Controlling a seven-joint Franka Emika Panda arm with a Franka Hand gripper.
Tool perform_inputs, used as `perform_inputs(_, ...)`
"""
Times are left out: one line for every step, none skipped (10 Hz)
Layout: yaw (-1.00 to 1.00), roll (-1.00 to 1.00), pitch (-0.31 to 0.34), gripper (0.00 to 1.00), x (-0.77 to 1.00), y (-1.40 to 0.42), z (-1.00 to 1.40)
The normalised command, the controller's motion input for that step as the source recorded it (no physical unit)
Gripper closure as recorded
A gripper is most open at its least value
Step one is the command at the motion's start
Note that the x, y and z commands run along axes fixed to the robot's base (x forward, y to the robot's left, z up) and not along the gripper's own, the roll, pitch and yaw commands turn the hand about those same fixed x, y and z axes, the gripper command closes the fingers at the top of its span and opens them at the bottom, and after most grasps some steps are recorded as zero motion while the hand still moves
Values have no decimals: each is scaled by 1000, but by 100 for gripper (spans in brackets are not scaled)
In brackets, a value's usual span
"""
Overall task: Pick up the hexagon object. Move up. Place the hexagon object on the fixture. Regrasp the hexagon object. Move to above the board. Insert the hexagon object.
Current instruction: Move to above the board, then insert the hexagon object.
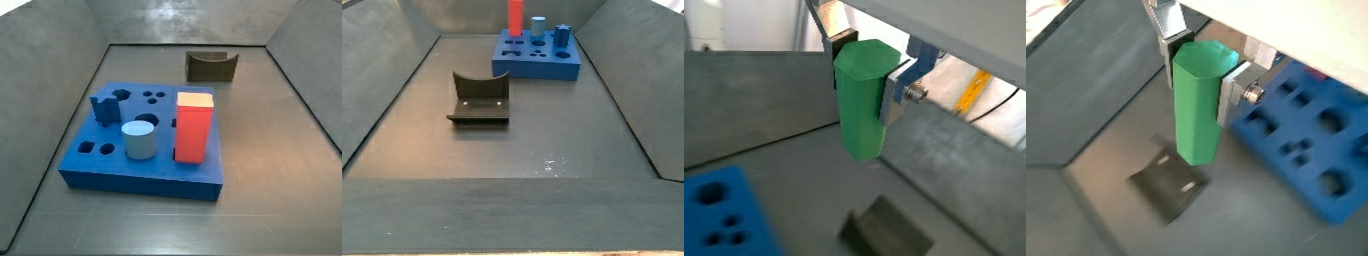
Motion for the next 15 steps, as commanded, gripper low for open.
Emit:
perform_inputs(-173,-1000,9,100,-442,-1000,258)
perform_inputs(-166,-1000,13,100,-459,-1000,261)
perform_inputs(-162,-1000,9,100,-463,-1000,256)
perform_inputs(-80,-611,-5,100,-370,-719,178)
perform_inputs(-55,-467,-16,100,-286,-538,129)
perform_inputs(-28,-268,-16,100,-154,-267,55)
perform_inputs(-137,-14,-41,100,40,-77,-1000)
perform_inputs(-57,-97,-51,100,140,0,-923)
perform_inputs(-57,-41,-37,100,100,0,-1000)
perform_inputs(-94,-44,-37,100,40,0,-1000)
perform_inputs(-169,-60,-56,100,0,0,-1000)
perform_inputs(-149,-164,-97,100,-49,0,-803)
perform_inputs(-54,-230,-106,100,-71,31,-686)
perform_inputs(0,-96,-19,100,-360,351,-446)
perform_inputs(0,-210,-93,100,-514,657,-560)
